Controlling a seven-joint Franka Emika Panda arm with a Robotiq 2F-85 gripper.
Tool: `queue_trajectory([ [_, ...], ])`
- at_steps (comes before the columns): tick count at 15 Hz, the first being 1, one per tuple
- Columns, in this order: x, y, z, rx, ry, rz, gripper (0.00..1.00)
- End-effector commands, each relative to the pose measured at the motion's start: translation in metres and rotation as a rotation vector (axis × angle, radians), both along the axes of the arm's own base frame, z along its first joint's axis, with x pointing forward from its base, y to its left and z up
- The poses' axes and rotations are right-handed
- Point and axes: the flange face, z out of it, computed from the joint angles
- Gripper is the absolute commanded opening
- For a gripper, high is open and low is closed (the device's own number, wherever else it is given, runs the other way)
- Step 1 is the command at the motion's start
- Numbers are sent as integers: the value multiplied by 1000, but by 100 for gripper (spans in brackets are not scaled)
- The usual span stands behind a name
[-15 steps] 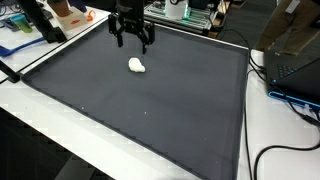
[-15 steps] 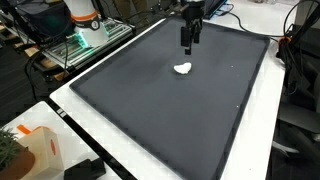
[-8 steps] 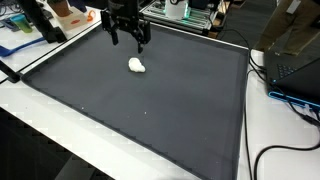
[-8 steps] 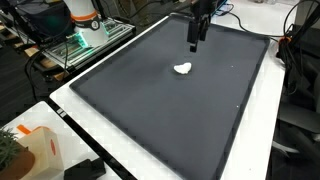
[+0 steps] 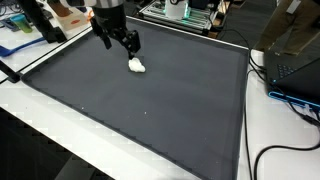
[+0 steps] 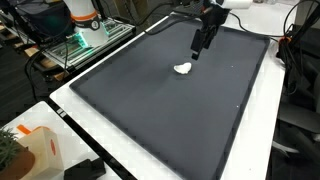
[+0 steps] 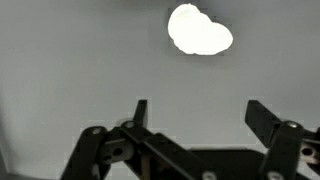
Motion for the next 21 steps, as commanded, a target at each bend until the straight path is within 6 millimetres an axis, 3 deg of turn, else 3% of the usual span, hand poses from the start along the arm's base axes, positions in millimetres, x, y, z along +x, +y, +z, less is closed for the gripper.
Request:
queue_trajectory([
  [1, 18, -7, -7, 35, 74, -51, 100],
  [4, 30, -12, -5, 96, 79, -93, 100],
  [5, 20, -9, -3, 41, 61, -55, 100],
  [10, 31, -13, -2, 84, 70, -94, 100],
  [21, 33, -11, 8, 92, 191, -101, 100],
])
